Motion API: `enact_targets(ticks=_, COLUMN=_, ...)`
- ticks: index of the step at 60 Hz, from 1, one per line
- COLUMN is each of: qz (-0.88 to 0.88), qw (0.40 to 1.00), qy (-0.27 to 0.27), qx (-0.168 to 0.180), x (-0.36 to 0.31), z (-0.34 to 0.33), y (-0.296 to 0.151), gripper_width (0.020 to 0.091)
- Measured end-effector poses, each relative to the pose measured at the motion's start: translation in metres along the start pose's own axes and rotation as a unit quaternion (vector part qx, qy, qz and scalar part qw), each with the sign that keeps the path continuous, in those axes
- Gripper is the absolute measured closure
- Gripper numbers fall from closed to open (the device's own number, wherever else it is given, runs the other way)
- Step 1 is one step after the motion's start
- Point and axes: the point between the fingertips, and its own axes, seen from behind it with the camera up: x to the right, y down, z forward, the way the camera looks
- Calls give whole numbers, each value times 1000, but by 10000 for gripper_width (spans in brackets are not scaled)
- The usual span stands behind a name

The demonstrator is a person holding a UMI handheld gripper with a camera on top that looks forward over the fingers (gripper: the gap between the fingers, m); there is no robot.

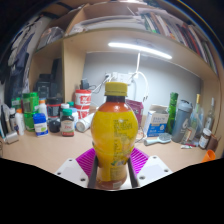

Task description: Pour water

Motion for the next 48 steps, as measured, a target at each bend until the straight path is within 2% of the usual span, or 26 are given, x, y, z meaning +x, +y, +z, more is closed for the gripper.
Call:
enact_targets(ticks=6, qz=-15, qw=1000, qy=0, qx=2, x=-3, z=0, y=-1, gripper_width=670)
enact_targets(ticks=15, qz=28, qw=999, qy=-12, qx=-33, x=0, z=-8, y=3, gripper_width=799)
enact_targets(ticks=18, qz=48, qw=998, qy=-17, qx=-31, x=8, z=-16, y=-10, gripper_width=804)
enact_targets(ticks=24, qz=102, qw=994, qy=-26, qx=-3, x=40, z=-40, y=-58, gripper_width=804)
enact_targets(ticks=29, qz=235, qw=971, qy=-44, qx=11, x=68, z=-59, y=-95, gripper_width=807)
enact_targets(ticks=35, qz=454, qw=886, qy=-93, qx=1, x=106, z=-82, y=-108, gripper_width=808)
enact_targets(ticks=48, qz=767, qw=625, qy=-140, qx=-38, x=156, z=-97, y=-84, gripper_width=805)
